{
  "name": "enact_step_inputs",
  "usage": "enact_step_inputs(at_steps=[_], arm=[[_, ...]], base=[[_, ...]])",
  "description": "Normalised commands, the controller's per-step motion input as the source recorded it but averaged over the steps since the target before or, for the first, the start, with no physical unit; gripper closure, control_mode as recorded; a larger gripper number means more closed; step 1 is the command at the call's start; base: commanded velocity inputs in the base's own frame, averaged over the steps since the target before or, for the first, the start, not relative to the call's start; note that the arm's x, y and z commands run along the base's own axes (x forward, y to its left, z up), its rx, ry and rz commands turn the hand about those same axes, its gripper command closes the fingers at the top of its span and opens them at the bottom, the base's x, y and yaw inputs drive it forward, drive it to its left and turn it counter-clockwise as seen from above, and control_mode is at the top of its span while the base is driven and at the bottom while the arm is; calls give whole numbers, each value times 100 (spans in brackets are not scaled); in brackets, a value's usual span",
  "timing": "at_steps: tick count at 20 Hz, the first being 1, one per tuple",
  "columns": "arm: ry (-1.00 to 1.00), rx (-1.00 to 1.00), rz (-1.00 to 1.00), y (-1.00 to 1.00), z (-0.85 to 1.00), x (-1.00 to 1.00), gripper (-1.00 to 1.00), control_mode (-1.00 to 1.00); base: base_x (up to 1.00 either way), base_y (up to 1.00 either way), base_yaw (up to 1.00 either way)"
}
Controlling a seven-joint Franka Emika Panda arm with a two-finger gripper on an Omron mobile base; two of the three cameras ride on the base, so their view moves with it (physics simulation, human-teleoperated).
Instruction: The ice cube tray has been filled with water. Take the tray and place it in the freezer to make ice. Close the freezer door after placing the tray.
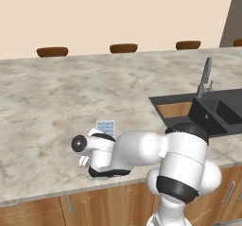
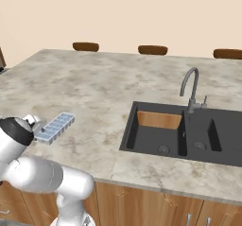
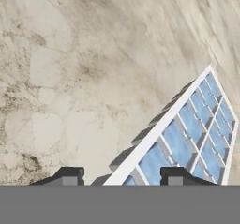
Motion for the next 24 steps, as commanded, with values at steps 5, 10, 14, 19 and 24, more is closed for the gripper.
enact_step_inputs(at_steps=[5, 10, 14, 19, 24], arm=[[0, 0, 0, -20, 64, -16, 100, -100], [0, 0, 0, -24, 57, -16, 100, -100], [0, 0, 0, -19, 55, -3, 100, -100], [0, -9, 0, -38, 50, -1, 100, -100], [0, -21, -1, -47, 49, -4, 100, -100]], base=[[0, 0, 0], [0, 0, 0], [0, 0, 0], [0, 0, 0], [0, 0, 0]])
